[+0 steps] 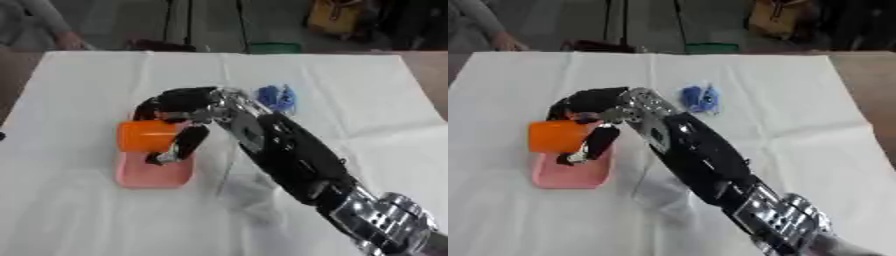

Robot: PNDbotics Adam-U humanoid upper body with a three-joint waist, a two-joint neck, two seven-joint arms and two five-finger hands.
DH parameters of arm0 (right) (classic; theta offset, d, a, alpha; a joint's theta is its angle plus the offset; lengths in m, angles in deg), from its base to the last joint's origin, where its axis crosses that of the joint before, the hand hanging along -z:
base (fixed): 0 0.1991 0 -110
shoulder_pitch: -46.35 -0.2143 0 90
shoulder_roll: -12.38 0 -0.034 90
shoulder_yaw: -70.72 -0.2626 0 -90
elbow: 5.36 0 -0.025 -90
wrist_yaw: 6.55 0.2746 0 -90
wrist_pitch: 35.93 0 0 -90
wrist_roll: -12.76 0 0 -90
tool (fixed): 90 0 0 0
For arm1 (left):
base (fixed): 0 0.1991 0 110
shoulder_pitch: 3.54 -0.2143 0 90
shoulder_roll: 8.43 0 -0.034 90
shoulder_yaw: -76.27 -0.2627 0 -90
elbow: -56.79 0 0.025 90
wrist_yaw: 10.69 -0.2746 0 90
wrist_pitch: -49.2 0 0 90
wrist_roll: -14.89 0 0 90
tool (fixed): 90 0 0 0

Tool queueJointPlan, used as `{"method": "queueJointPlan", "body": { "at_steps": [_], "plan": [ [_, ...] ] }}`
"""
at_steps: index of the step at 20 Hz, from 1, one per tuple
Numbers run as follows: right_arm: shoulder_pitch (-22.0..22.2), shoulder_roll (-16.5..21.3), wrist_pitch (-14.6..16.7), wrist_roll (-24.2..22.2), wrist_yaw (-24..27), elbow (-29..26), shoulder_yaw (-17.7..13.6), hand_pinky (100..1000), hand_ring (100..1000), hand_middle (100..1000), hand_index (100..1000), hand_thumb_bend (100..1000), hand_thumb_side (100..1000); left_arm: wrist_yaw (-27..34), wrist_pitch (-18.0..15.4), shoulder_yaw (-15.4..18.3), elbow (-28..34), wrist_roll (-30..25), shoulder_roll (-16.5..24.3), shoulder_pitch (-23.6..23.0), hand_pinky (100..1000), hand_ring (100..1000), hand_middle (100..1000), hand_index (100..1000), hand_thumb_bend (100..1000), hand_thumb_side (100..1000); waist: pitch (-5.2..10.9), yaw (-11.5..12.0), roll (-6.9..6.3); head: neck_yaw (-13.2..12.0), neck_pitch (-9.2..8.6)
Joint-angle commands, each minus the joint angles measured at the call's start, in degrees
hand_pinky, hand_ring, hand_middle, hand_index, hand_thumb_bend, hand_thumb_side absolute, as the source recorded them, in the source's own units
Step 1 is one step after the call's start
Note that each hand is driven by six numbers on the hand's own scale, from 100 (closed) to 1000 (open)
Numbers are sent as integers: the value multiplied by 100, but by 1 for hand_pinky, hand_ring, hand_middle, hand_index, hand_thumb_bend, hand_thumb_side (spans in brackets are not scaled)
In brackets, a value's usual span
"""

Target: Pick up objects on the table and place them in the box.

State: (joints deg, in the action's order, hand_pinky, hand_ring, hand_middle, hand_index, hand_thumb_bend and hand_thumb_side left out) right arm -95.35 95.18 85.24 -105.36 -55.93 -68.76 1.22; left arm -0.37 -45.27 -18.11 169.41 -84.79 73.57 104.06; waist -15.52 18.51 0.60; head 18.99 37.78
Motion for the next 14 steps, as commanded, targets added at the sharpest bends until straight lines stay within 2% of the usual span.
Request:
{"method": "queueJointPlan", "body": {
  "at_steps": [1,6,11,13,14],
  "plan": [
    [-95,-12,106,1,-287,47,-40,799,864,893,933,100,751,15,-6,4,105,-28,22,66,575,750,891,867,178,870,69,4,-19,16,-54],
    [-32,-61,253,-6,-679,217,-43,824,887,919,947,100,791,2,-10,2,108,-33,13,73,575,750,892,867,179,873,34,-20,-16,8,-47],
    [-13,-84,432,127,-1072,301,-50,851,899,934,959,100,793,-6,-12,2,103,-34,10,74,575,750,892,867,179,872,33,-25,-13,16,-43],
    [-34,-67,457,269,-1183,254,-68,876,907,940,973,132,819,-6,-11,0,102,-36,12,72,575,750,892,867,179,872,40,-30,-9,12,-50],
    [-44,-56,450,357,-1241,222,-78,886,915,943,978,262,902,-5,-11,1,102,-37,12,72,575,750,892,867,179,871,43,-33,-8,7,-55]
  ]
}}
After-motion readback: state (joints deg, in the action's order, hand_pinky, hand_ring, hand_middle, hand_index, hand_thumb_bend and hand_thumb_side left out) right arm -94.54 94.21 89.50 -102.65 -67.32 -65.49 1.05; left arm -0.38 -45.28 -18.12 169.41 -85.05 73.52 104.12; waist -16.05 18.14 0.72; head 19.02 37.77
